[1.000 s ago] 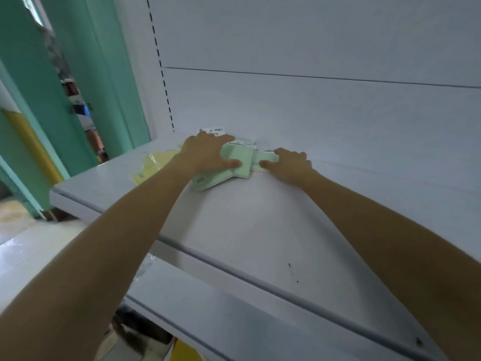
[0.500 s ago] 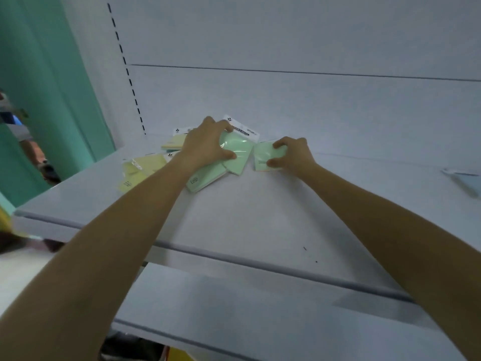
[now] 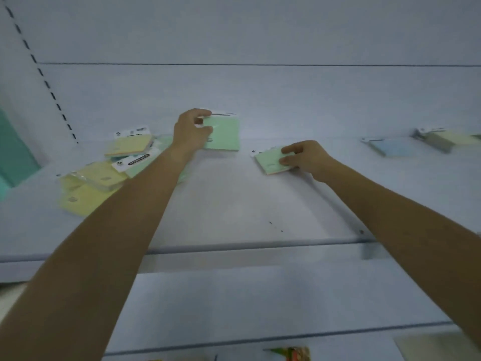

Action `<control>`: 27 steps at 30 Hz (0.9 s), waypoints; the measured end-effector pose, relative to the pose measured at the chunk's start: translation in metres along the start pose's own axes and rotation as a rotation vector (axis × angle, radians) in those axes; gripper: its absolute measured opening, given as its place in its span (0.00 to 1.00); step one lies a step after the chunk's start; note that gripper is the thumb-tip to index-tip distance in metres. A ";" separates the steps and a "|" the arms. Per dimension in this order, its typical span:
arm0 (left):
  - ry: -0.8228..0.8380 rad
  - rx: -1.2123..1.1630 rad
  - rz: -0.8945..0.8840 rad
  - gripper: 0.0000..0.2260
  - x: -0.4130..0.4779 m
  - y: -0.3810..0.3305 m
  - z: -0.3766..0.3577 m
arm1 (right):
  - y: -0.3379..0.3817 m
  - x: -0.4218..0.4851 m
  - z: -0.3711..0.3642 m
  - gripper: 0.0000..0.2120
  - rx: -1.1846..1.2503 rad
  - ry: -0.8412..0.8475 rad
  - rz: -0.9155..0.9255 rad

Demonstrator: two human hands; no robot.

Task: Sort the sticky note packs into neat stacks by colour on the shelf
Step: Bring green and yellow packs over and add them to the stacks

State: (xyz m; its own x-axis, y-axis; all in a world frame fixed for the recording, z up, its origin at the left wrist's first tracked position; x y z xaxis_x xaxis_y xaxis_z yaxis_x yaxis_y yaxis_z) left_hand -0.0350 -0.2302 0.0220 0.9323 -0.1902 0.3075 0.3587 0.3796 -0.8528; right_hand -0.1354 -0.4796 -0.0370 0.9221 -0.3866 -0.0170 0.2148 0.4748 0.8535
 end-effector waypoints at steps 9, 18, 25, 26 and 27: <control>0.150 -0.189 0.084 0.17 -0.016 -0.041 -0.118 | -0.059 -0.038 0.117 0.21 0.240 -0.193 -0.037; 0.219 -0.275 0.106 0.17 -0.062 -0.123 -0.275 | -0.144 -0.073 0.271 0.21 0.290 -0.254 -0.051; 0.242 -0.270 0.058 0.17 -0.089 -0.190 -0.383 | -0.211 -0.080 0.376 0.22 0.266 -0.290 -0.048; 0.243 -0.254 0.042 0.17 -0.089 -0.199 -0.395 | -0.218 -0.078 0.390 0.22 0.248 -0.300 -0.046; 0.242 -0.237 0.026 0.17 -0.088 -0.207 -0.407 | -0.226 -0.075 0.403 0.22 0.221 -0.315 -0.044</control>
State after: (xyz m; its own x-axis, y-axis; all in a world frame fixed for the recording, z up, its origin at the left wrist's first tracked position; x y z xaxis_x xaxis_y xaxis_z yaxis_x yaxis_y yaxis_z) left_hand -0.2097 -0.6610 -0.0003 0.8931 -0.4035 0.1991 0.2875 0.1715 -0.9423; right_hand -0.3825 -0.8763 -0.0184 0.7622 -0.6430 0.0751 0.1462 0.2839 0.9476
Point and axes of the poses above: each hand's wrist, its own x-axis towards the middle knuckle, its own z-axis out of the back of the hand, y = z × x, the point moved 10 cm from there along x, towards the middle knuckle, and after that the axes turned 3 degrees about y, right-handed, at the moved point
